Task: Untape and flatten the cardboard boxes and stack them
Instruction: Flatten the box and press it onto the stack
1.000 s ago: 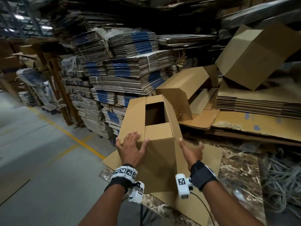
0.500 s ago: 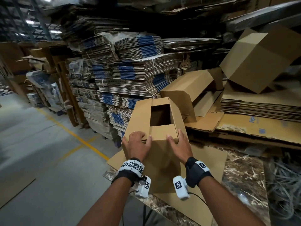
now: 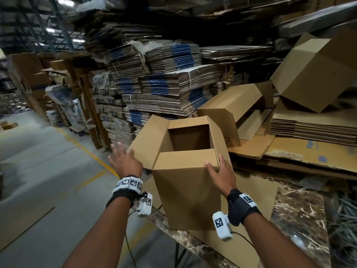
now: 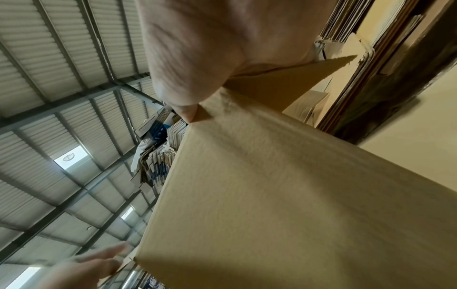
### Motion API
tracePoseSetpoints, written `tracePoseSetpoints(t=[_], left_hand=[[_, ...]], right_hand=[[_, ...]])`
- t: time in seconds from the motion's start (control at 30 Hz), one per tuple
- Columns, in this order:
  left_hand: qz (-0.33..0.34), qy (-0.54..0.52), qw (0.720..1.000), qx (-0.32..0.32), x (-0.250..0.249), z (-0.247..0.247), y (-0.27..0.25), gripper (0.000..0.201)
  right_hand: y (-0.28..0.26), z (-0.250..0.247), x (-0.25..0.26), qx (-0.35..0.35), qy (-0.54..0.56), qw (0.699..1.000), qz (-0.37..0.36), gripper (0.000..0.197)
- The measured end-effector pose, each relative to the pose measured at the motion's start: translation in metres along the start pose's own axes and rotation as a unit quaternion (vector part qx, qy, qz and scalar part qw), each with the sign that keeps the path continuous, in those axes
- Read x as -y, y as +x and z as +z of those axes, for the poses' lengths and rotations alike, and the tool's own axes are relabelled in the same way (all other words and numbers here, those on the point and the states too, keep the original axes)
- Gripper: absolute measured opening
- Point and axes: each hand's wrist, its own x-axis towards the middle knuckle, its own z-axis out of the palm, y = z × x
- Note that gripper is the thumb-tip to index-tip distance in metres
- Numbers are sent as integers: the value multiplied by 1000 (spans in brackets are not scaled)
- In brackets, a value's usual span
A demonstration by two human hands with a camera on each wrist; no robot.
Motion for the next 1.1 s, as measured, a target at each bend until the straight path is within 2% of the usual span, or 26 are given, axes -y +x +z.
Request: tracePoseSetpoints(t=[0.03,0.1,0.17,0.27,0.33,0.37,0.4,0.43,0.53,0.6,0.67,0.73,0.8,0.87,0.97,1.03,1.1], left_hand=[[13,-20,998,66,4,10,-3,39],[26,-124,979,160,6,26,-15,39],[32,-201,955,214,2,34,-27,41],[7,-276,919,283,-3,44,-33,42],[-14,-318,898,303,-3,55,-27,36],[-5,-319,898,304,-3,55,-25,31],[-11,-334,890,311,1,74,-13,24],[-10,-355,879,318,-3,69,-12,20],[11,-385,866,320,-15,41,-19,33],[12,-426,843,329,-22,28,-31,42],[-2,-464,806,367,-31,22,-46,56],[13,-483,787,382,-36,27,-57,62],[41,-481,796,366,-39,34,-59,55],[91,-434,832,334,-37,44,-55,52],[162,-368,878,260,-36,49,-41,53],[202,-342,888,231,-32,51,-24,63],[263,-286,894,221,-28,55,-2,80]], right_hand=[[-1,1,2,-3,-1,1000,6,88],[-3,0,7,-23,-19,999,32,80],[-6,-4,12,-44,-48,996,54,75],[-4,-2,12,-16,-23,997,69,74],[-3,-2,12,5,59,995,78,73],[-4,-3,13,8,99,992,81,71],[-5,-4,13,6,132,988,84,69],[-6,-6,13,2,159,983,87,67],[-4,-17,14,-17,239,967,86,60],[9,-31,16,-28,267,960,86,60],[26,-45,15,-30,258,962,84,70],[41,-54,9,-31,195,976,96,99],[49,-56,1,-20,141,983,112,126],[47,-54,0,-7,134,983,124,138],[35,-43,9,13,147,982,120,146],[28,-32,12,-13,136,987,90,143],[22,-25,15,-38,132,988,75,139]])
